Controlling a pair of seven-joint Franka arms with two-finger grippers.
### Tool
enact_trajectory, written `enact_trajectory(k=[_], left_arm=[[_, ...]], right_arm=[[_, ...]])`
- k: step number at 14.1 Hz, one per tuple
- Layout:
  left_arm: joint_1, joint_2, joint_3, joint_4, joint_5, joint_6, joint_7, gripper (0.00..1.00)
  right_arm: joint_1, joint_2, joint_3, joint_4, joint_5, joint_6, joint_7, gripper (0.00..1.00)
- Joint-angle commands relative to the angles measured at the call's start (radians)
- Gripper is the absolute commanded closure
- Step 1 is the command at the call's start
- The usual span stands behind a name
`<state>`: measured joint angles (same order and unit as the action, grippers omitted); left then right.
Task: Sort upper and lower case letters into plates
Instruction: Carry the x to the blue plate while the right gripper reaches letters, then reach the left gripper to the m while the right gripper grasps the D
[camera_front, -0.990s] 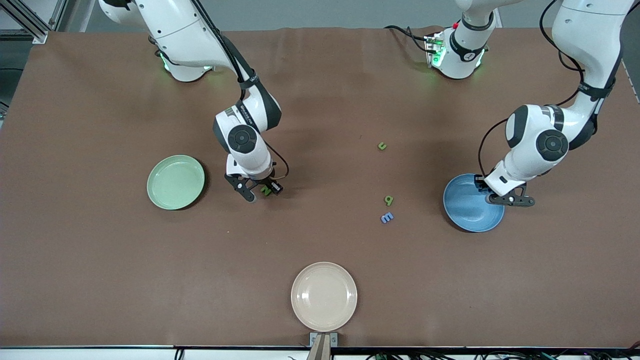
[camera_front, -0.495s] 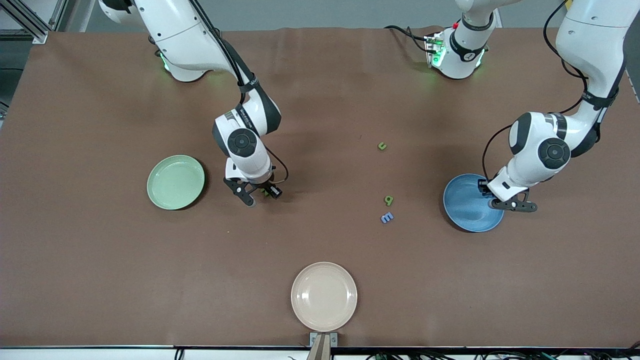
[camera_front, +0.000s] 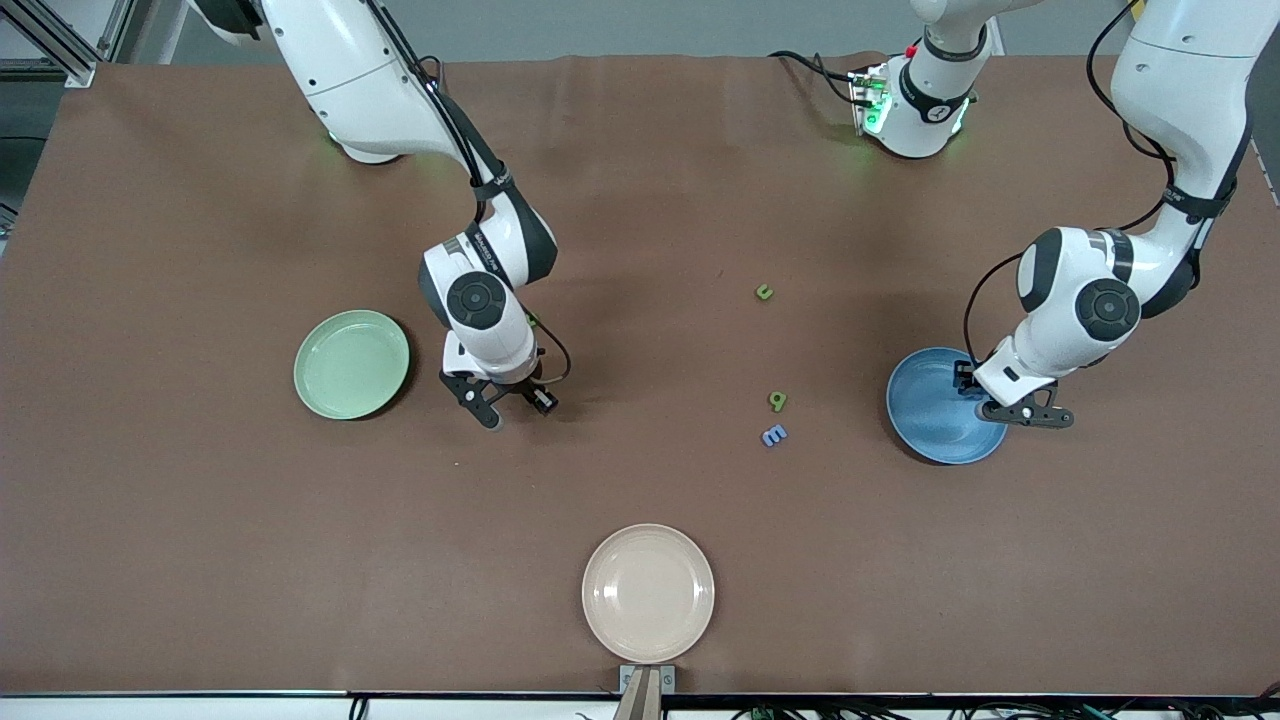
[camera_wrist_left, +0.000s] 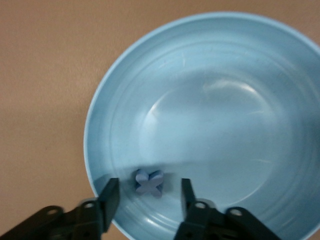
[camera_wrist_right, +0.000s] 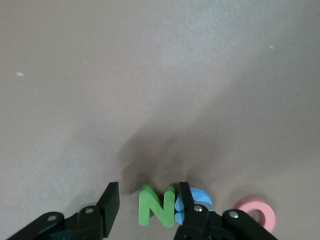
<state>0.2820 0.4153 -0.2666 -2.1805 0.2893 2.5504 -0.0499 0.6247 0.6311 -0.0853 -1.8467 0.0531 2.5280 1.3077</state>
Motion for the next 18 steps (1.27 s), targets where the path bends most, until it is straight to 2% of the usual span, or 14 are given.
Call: enact_trajectory(k=[1, 3, 6, 8, 12, 15, 18], left_arm=[[-0.015, -0.036, -0.028, 0.016, 0.014, -0.039, -0.028, 0.0], [-0.015, -0.041, -0.08, 0.053, 0.013, -0.097, -0.153, 0.0], [-0.052, -0.004, -0.151, 0.131, 0.013, -0.108, -0.483, 0.0], [-0.122, 0.04, -0.151, 0.195, 0.013, -0.107, -0.662, 0.0], [-0.248, 0.126, -0.149, 0.31, 0.013, -0.108, -0.925, 0.0], [-0.294, 0.183, -0.146, 0.349, 0.014, -0.107, -1.091, 0.0], [-0.325, 0.201, -0.145, 0.355, 0.013, -0.108, -1.122, 0.0]], right_arm=[[-0.011, 0.035, 0.009, 0.04, -0.016, -0.002, 0.01, 0.43], [-0.014, 0.041, 0.01, 0.055, -0.006, -0.017, 0.011, 0.44], [-0.017, 0.044, 0.012, 0.099, -0.004, -0.113, 0.011, 0.44], [-0.008, 0.044, 0.01, 0.121, -0.004, -0.173, 0.022, 0.44], [0.01, 0.047, 0.012, 0.118, -0.006, -0.167, 0.05, 0.44], [0.021, 0.068, 0.012, 0.119, -0.006, -0.16, 0.05, 0.45], [0.024, 0.071, 0.012, 0.121, -0.007, -0.15, 0.05, 0.45]])
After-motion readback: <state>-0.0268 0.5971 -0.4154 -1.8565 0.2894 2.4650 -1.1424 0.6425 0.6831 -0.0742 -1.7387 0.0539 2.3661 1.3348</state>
